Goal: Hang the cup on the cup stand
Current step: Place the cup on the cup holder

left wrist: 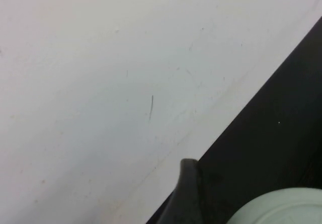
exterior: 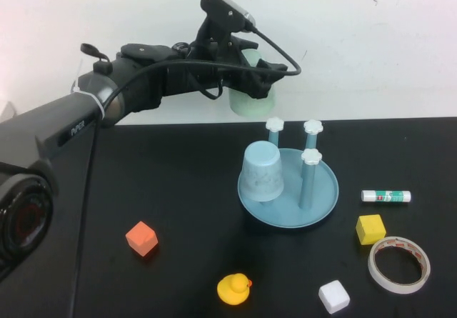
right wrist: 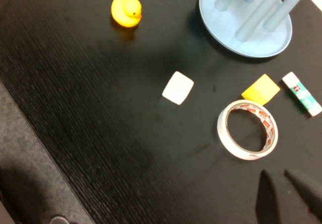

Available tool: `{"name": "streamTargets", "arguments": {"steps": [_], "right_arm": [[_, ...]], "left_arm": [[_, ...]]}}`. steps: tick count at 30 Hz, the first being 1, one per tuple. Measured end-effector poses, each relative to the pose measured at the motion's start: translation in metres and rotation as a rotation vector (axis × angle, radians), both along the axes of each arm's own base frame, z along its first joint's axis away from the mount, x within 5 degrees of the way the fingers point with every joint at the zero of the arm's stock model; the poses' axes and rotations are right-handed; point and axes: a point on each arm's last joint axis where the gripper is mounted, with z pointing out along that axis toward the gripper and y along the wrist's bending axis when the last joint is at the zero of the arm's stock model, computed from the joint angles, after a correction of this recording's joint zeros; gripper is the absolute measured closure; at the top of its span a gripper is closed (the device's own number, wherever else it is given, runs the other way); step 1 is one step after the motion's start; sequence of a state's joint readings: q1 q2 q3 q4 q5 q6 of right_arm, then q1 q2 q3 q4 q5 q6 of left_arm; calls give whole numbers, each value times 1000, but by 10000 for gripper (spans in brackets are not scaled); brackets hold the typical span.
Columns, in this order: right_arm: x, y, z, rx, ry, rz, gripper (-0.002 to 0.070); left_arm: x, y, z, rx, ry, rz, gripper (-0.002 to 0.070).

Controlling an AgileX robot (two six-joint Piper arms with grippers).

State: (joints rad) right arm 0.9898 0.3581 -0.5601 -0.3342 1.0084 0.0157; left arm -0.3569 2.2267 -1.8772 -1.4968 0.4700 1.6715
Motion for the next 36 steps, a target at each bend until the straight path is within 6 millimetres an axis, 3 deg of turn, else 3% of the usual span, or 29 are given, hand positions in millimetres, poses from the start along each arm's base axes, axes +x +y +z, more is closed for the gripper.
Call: {"name": "streamTargets", "arguments": {"steps": [6, 14, 17, 21, 25, 30, 36], "right_arm": [[0, 0, 0, 0, 0, 0, 678], [0, 0, 0, 1, 1, 0, 678], [0, 0, 0, 1, 1, 0, 678], [0, 0, 0, 1, 2, 1, 678], [0, 0, 0, 2, 3, 1, 678], [0, 0, 0, 4, 5, 2, 678], [0, 0, -1, 2, 8, 2, 678]], "left_arm": [[5, 11, 2, -57, 42, 33, 138], [20, 63, 2, -199, 193, 86, 138], [23, 72, 0, -229, 230, 76, 138], [28, 65, -10, -229, 274, 54, 138], [30, 39, -22, -136, 286, -30, 138], [30, 14, -20, -27, 241, -155, 139], [31, 9, -21, 39, 102, -248, 139]]}}
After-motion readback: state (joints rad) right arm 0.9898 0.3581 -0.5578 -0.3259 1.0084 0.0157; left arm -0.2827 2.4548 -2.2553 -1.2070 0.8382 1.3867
